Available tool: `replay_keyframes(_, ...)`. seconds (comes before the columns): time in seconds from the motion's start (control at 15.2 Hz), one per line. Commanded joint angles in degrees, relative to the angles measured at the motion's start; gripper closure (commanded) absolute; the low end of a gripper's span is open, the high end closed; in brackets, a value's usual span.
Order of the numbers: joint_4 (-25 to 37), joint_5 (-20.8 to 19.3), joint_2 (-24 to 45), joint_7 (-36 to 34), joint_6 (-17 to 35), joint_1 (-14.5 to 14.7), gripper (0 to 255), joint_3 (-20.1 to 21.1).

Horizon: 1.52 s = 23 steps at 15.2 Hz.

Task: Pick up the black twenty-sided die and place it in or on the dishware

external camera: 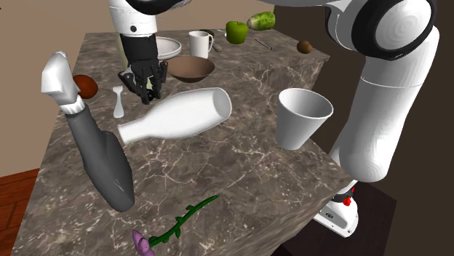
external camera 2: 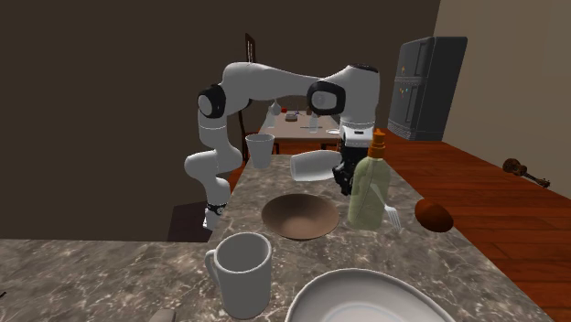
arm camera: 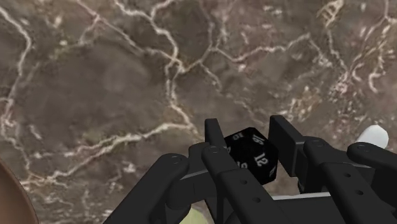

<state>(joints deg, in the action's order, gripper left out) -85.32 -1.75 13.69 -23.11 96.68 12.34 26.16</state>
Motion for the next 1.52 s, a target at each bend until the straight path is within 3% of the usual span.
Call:
replay_keyframes(0.0,1.82,-0.09,0.19,-0.18,-1.66,0.17,255,0.06)
replay_keyframes(1.12,22.35,-2.5,5.51,-1.88,-17.17,3.02,255,0.46)
replay_keyframes(1.45,17.14,-0.4,1.53,5.09,-15.92,-2.92,255,-1.54)
